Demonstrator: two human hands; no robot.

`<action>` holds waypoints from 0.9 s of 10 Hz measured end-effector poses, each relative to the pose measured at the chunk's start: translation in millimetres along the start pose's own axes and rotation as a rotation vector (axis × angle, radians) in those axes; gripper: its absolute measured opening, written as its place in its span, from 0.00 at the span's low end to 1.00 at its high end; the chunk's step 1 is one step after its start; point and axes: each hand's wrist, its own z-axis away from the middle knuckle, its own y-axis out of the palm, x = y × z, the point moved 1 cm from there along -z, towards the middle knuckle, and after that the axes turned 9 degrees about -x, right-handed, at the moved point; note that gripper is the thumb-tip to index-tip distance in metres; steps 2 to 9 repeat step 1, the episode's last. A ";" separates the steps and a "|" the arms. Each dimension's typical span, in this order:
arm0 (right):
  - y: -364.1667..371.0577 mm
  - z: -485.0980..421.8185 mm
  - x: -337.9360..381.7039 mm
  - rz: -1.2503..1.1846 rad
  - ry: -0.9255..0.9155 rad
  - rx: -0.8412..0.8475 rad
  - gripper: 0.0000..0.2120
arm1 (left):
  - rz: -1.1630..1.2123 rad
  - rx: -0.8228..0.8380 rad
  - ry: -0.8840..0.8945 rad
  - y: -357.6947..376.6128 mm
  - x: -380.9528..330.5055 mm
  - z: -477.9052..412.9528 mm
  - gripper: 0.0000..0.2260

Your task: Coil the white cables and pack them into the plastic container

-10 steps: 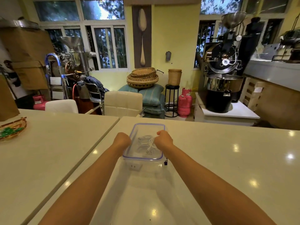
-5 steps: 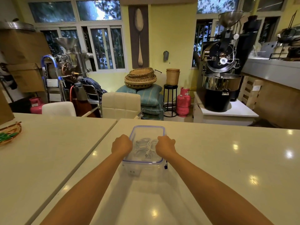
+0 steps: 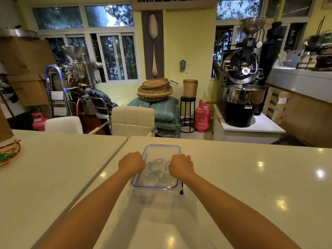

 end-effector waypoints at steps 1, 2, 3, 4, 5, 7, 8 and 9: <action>-13.8 -9.2 -6.4 -0.069 0.029 0.023 0.17 | -0.043 0.025 0.045 -12.7 -9.8 -12.4 0.16; -13.8 -9.2 -6.4 -0.069 0.029 0.023 0.17 | -0.043 0.025 0.045 -12.7 -9.8 -12.4 0.16; -13.8 -9.2 -6.4 -0.069 0.029 0.023 0.17 | -0.043 0.025 0.045 -12.7 -9.8 -12.4 0.16; -13.8 -9.2 -6.4 -0.069 0.029 0.023 0.17 | -0.043 0.025 0.045 -12.7 -9.8 -12.4 0.16; -13.8 -9.2 -6.4 -0.069 0.029 0.023 0.17 | -0.043 0.025 0.045 -12.7 -9.8 -12.4 0.16; -13.8 -9.2 -6.4 -0.069 0.029 0.023 0.17 | -0.043 0.025 0.045 -12.7 -9.8 -12.4 0.16; -13.8 -9.2 -6.4 -0.069 0.029 0.023 0.17 | -0.043 0.025 0.045 -12.7 -9.8 -12.4 0.16; -13.8 -9.2 -6.4 -0.069 0.029 0.023 0.17 | -0.043 0.025 0.045 -12.7 -9.8 -12.4 0.16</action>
